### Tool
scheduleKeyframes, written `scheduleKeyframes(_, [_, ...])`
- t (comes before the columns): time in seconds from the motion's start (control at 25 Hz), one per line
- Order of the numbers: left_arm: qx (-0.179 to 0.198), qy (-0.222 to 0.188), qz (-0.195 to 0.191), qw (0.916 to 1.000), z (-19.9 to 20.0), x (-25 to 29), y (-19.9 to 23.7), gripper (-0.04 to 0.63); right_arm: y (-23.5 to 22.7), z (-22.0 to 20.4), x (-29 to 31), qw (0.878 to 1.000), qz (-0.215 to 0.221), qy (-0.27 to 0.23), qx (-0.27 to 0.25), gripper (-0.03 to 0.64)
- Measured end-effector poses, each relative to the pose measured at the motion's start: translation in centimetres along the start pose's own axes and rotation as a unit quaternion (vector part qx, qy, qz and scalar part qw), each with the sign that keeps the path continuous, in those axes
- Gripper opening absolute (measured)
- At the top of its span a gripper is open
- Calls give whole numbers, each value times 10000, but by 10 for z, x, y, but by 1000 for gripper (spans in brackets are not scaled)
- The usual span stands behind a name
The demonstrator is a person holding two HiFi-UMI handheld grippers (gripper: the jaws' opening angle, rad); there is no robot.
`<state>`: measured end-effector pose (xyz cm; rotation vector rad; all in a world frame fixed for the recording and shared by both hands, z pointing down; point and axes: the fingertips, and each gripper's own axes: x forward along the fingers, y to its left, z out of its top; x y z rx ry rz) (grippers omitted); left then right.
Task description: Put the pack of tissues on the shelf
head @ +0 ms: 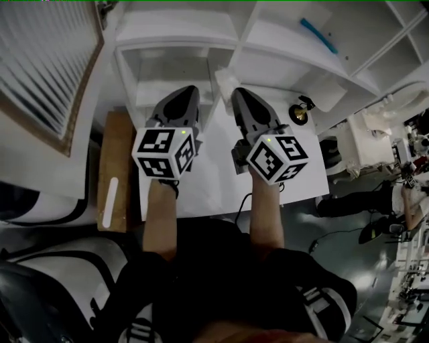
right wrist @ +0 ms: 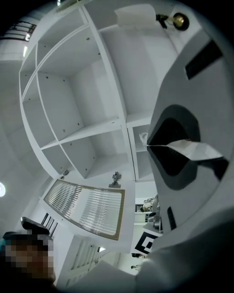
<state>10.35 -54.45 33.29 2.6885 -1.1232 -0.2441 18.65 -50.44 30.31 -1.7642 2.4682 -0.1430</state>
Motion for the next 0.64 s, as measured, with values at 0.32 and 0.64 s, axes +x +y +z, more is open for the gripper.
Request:
scheduleKeyframes(0.32, [-122, -81, 155, 9998, 7, -11, 18, 11, 20, -4, 16, 9993, 366, 7, -43, 26])
scheduleKeyframes(0.64, [-92, -83, 185, 9998, 10, -8, 26, 11, 25, -4, 23, 9988, 462, 65, -149, 26])
